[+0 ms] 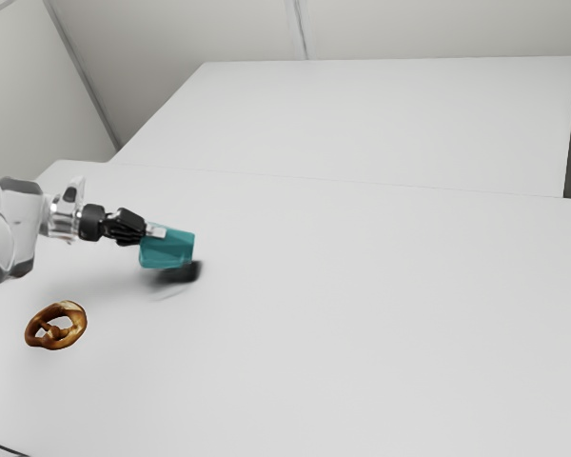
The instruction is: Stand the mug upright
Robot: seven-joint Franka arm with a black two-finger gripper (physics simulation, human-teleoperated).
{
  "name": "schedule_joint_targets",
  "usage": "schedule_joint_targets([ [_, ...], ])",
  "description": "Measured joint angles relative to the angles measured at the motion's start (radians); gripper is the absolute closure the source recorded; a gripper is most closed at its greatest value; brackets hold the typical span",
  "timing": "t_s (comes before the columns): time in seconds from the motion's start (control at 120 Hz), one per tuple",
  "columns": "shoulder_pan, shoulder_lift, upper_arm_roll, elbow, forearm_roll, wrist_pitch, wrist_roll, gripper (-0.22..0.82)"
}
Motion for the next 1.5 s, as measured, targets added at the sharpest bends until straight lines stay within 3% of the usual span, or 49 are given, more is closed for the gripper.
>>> schedule_joint_targets([
  [0.175,-0.092,-0.121,-0.011,0.004,0.111,0.090,0.009,0.76],
  [0.425,-0.231,-0.272,-0.061,-0.024,0.475,0.257,-0.016,0.76],
  [0.583,-0.252,-0.342,-0.140,-0.091,0.741,0.365,-0.069,0.77],
  [0.933,-0.274,-0.345,-0.293,-0.120,1.135,0.514,-0.255,0.78],
  [1.5,-0.286,-0.292,-0.327,-0.208,1.285,0.658,-0.471,0.79],
])
